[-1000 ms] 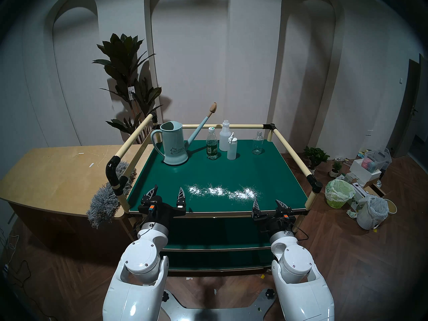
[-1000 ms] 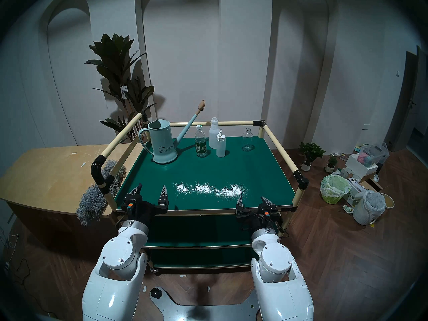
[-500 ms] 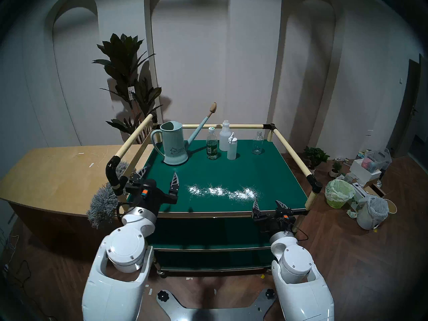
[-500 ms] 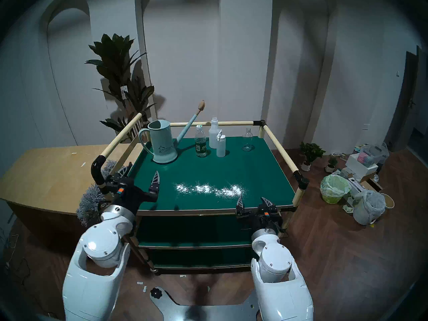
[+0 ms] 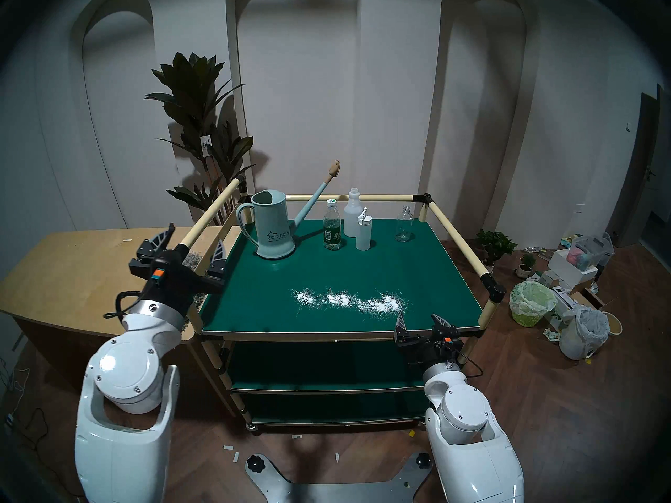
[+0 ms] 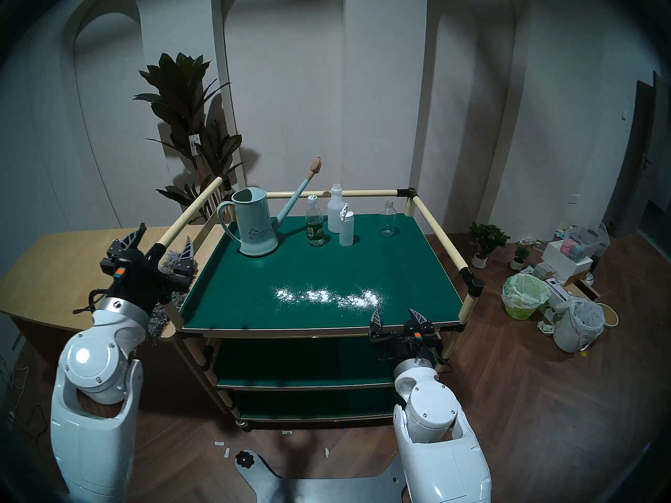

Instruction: Dust the shelf with the duster

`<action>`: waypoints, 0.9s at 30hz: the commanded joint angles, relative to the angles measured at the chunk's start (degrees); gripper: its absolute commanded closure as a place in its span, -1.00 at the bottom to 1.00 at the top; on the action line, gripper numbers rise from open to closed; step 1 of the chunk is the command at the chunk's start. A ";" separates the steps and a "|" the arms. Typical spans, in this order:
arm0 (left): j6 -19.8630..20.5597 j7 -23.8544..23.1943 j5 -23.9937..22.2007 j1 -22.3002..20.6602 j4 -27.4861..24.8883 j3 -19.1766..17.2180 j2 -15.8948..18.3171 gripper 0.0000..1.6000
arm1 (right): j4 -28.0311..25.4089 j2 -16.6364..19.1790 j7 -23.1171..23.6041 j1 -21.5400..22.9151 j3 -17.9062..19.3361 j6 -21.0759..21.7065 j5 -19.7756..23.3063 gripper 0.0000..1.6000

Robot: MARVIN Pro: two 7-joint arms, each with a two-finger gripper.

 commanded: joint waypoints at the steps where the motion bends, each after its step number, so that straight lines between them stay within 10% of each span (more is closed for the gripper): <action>1: 4.45 -2.48 -3.84 3.83 -6.53 -7.73 0.37 -1.00 | -4.08 1.75 2.42 0.42 1.04 -1.12 1.48 -1.00; 15: 15.23 -15.15 -15.68 12.12 -6.38 -20.07 0.49 -1.00 | -10.31 6.53 11.96 -0.38 4.87 -0.78 8.29 -1.00; 22: 9.11 -21.22 -17.73 15.23 -1.10 -23.52 0.78 -1.00 | -11.31 7.92 16.53 0.35 7.15 0.82 12.80 -1.00; 27: 5.01 -17.12 -15.87 11.29 5.35 -21.19 -2.11 -1.00 | -10.92 8.16 17.55 1.87 8.35 2.05 14.77 -1.00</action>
